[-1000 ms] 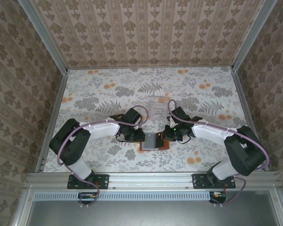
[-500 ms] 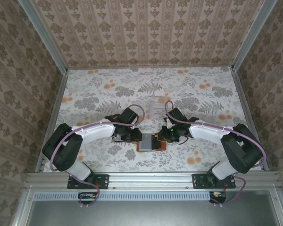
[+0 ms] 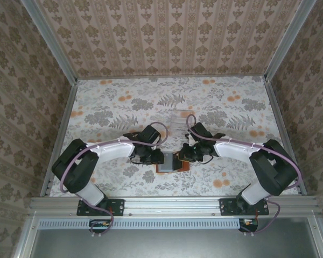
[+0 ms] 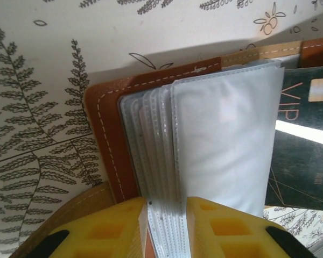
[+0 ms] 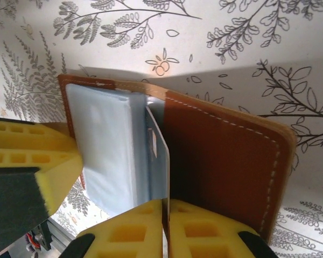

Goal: Take the credit cards out of the card holder

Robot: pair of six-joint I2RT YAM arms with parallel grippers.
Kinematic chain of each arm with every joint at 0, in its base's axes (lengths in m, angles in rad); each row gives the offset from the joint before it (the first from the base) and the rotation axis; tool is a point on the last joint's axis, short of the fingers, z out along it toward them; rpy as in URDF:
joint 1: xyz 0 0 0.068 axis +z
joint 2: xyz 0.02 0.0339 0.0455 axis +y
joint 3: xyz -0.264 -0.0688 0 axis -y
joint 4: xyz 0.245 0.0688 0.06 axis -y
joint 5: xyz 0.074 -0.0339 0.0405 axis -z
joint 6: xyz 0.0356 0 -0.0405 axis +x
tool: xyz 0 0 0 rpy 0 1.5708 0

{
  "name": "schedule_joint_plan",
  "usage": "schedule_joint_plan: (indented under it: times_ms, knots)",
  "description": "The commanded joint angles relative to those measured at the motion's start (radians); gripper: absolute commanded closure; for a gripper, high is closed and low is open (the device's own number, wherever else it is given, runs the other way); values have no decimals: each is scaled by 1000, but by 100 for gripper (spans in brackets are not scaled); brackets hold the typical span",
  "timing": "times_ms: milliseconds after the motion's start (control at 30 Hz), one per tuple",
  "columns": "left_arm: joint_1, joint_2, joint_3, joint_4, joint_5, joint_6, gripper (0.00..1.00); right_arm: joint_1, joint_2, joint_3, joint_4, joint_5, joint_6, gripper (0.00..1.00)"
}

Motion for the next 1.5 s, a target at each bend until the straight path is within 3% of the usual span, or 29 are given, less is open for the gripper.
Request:
schedule_joint_plan:
  times_ms: [0, 233, 433, 767, 933, 1133, 1467]
  knots:
    - [-4, 10, 20, -14, -11, -1, 74, 3, -66, 34, -91, 54, -23, 90]
    - [10, -34, 9, 2, -20, -2, 74, -16, -162, 131, -285, 204, -190, 90]
    - [32, -83, 11, 9, -30, -3, 74, -37, -156, 270, -382, 257, -470, 95]
    - [111, -163, -50, 55, -36, 12, 73, -40, 84, 608, -545, 294, -1180, 100]
    - [140, -203, -84, 73, -40, 22, 73, -43, 255, 811, -707, 308, -1458, 100]
    - [168, -239, -114, 66, -48, 27, 73, -48, 418, 1002, -837, 351, -1618, 100]
    - [182, -240, -137, 79, -35, 26, 72, -78, 578, 1163, -938, 398, -1687, 100]
